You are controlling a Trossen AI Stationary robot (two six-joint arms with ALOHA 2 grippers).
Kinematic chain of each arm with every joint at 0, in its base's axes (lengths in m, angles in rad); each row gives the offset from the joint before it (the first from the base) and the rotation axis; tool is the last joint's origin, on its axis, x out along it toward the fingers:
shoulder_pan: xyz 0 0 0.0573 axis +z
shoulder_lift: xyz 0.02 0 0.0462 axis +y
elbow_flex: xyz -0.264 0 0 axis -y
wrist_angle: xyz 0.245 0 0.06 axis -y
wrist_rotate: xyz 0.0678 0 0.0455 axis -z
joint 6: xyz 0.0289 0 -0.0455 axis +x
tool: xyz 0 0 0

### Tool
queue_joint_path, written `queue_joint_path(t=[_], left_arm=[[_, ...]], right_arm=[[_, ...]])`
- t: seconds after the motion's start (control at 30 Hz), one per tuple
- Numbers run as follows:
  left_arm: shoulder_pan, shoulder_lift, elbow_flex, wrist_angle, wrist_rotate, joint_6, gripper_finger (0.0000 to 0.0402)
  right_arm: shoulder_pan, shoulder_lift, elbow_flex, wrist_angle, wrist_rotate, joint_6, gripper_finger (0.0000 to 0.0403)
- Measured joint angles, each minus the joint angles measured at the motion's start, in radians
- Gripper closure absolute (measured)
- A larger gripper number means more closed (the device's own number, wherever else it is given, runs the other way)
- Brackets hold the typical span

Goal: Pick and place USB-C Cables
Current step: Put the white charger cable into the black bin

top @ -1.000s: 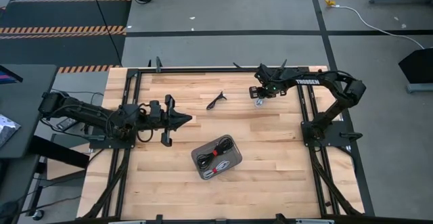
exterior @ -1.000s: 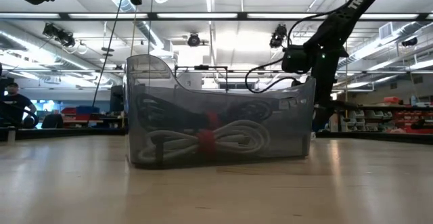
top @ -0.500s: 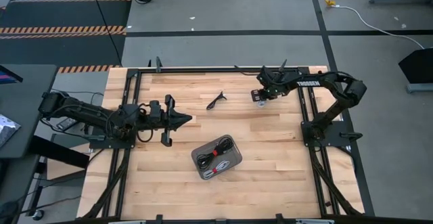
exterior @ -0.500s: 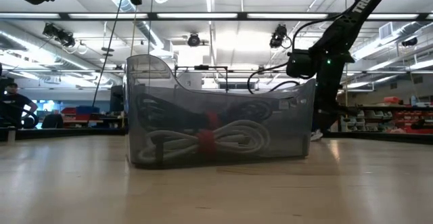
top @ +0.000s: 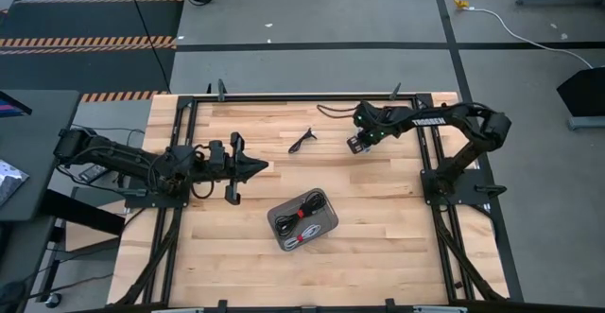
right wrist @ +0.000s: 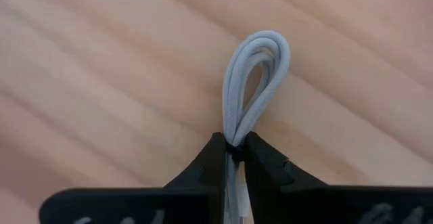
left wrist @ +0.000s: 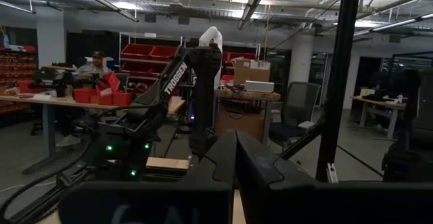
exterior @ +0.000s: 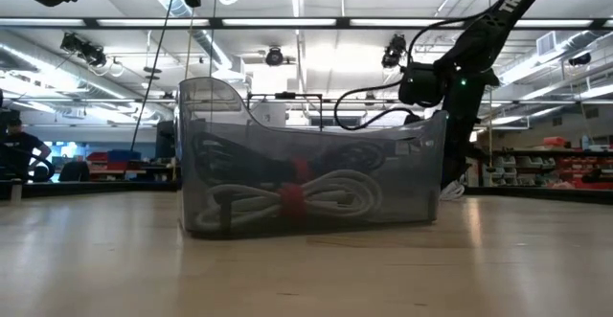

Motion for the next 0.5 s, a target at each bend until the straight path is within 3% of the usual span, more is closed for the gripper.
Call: queue_joint_path(t=[0.27, 0.5], left_arm=[[0.000, 0.000, 0.000, 0.000, 0.000, 0.002, 0.0390], [0.000, 0.000, 0.000, 0.000, 0.000, 0.002, 0.0390]], right_arm=[[0.122, 0.003, -0.003, 0.040, 0.001, -0.263, 0.0368], [0.237, 0.004, 0.013, 0.049, 0.089, -0.438, 0.0372]])
